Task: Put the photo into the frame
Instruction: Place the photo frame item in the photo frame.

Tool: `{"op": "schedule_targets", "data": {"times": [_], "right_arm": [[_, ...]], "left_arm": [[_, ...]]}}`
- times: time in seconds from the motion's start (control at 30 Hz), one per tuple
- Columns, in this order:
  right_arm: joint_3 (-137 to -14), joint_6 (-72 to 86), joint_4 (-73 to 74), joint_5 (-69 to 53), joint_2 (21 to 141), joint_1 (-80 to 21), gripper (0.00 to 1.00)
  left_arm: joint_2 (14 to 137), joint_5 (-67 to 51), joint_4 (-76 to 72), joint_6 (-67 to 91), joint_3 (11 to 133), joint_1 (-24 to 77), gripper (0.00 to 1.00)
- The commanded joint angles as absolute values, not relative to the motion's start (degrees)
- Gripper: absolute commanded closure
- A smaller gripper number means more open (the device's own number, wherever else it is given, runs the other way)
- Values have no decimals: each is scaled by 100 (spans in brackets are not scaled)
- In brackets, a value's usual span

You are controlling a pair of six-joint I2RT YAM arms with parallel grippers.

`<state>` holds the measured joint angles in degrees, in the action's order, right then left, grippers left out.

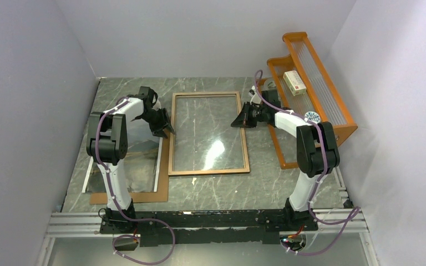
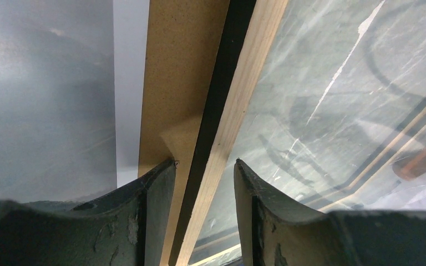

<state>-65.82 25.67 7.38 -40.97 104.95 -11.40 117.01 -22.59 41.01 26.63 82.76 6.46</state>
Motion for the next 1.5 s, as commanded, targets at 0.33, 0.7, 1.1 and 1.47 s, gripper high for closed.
{"op": "schedule_targets", "data": {"times": [0.33,0.7,1.1,1.47], "right_arm": [[-7193,2676,1003,-3687,10765,-1211,62],[-7232,2654,1144,-3358,10635,-1274,20],[-7439,2651,2360,-1969,10208,-1309,6],[-7210,2645,2821,-1140,9991,-1323,16]], "left_arm": [[11835,-2082,4220,2575,8326,677,47],[11667,-2153,4439,2570,8528,677,36],[11342,-2284,4735,2548,8871,677,20],[11426,-2632,4657,2613,8766,677,22]]}}
